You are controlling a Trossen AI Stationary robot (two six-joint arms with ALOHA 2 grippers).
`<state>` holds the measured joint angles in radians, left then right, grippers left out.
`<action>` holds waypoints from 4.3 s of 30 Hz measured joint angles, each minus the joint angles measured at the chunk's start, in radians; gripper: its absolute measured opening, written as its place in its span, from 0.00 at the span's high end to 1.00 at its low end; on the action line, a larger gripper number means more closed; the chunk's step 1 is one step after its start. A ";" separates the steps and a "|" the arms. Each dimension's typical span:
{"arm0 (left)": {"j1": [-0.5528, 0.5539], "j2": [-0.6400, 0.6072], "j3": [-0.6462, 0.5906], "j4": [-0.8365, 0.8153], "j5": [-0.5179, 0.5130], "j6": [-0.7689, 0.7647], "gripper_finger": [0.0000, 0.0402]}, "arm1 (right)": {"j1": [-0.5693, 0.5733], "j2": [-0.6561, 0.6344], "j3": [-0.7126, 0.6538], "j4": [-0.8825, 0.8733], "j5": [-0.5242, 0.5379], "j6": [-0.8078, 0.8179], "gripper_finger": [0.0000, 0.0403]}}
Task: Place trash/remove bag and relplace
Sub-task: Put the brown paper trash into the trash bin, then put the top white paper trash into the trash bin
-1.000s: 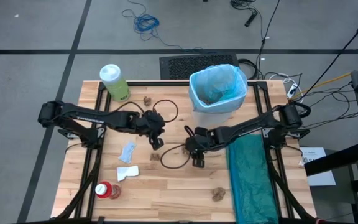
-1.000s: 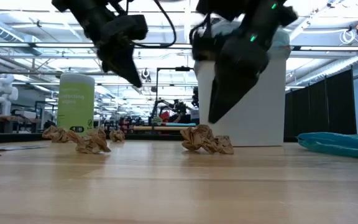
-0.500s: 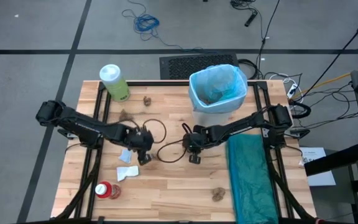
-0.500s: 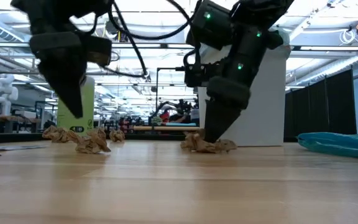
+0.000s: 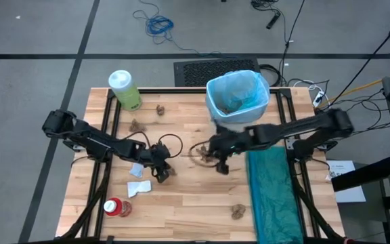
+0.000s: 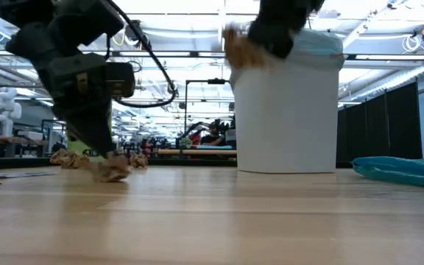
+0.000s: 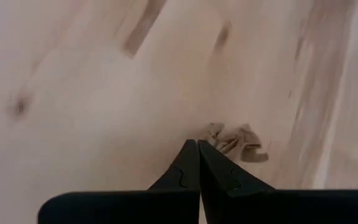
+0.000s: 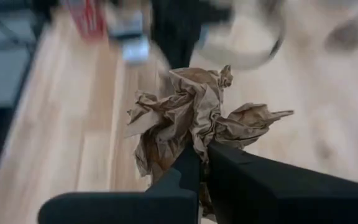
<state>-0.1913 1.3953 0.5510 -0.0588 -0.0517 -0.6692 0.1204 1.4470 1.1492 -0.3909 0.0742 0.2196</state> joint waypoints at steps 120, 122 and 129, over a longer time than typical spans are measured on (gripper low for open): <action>0.599 0.531 1.510 -0.402 0.471 0.784 0.85 | 0.039 -0.239 0.438 -0.660 0.495 0.110 1.00; 0.595 0.529 1.510 -0.403 0.469 0.802 0.78 | 0.039 -0.239 0.438 -0.661 0.496 0.110 1.00; 0.588 0.513 1.513 -0.442 0.462 0.840 0.60 | 0.039 -0.239 0.438 -0.663 0.495 0.109 1.00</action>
<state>0.3969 1.9085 2.0642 -0.5009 0.4103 0.1710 0.1593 1.2079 1.5867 -1.0534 0.5697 0.3290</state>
